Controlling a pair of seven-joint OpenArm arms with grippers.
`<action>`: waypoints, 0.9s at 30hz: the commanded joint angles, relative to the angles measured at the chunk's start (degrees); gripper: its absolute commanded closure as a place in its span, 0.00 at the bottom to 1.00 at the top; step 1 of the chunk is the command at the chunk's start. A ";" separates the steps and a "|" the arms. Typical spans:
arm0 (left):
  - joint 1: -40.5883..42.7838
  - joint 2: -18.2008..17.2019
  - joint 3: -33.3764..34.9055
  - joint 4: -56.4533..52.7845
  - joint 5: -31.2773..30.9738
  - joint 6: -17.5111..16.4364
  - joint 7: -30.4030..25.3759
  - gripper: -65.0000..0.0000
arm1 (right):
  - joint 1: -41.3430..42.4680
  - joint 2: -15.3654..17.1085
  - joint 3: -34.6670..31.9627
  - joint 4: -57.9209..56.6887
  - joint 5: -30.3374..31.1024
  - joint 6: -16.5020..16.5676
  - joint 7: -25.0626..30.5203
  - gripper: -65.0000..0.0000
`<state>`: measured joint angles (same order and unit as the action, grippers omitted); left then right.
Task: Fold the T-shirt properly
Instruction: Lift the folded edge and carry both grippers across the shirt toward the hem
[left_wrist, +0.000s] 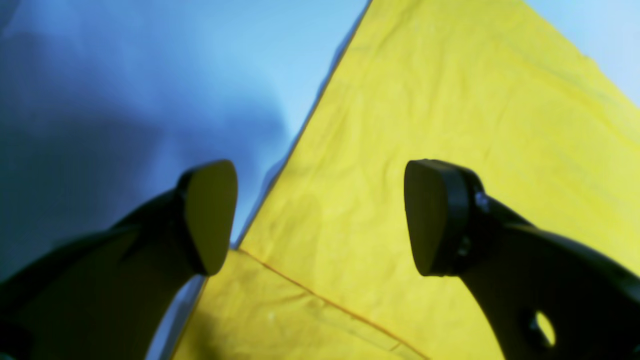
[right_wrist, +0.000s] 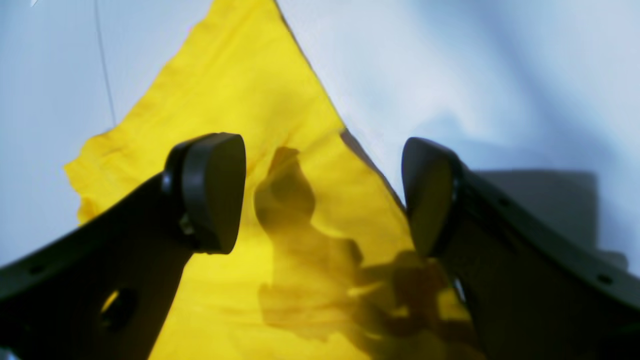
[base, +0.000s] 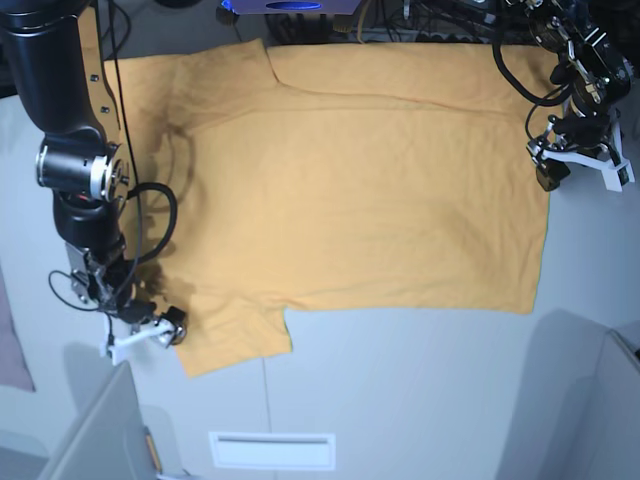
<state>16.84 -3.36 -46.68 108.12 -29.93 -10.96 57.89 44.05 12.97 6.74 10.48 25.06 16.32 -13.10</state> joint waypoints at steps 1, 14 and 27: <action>-0.09 -0.73 -0.23 0.85 -0.44 -0.34 -0.97 0.24 | 1.00 0.61 -0.37 0.11 -0.40 -0.27 -1.89 0.30; -2.82 -0.91 0.04 0.50 0.09 -0.16 -0.97 0.24 | 0.30 0.17 -0.46 0.11 -0.58 -0.27 -1.89 0.72; -32.71 -13.13 12.08 -34.49 17.67 -0.42 -1.93 0.24 | 0.39 0.08 -0.37 0.11 -0.58 -0.27 -2.24 1.00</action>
<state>-15.05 -15.44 -34.30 72.42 -12.21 -11.60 56.62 43.13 12.75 6.37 10.37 25.28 16.34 -14.06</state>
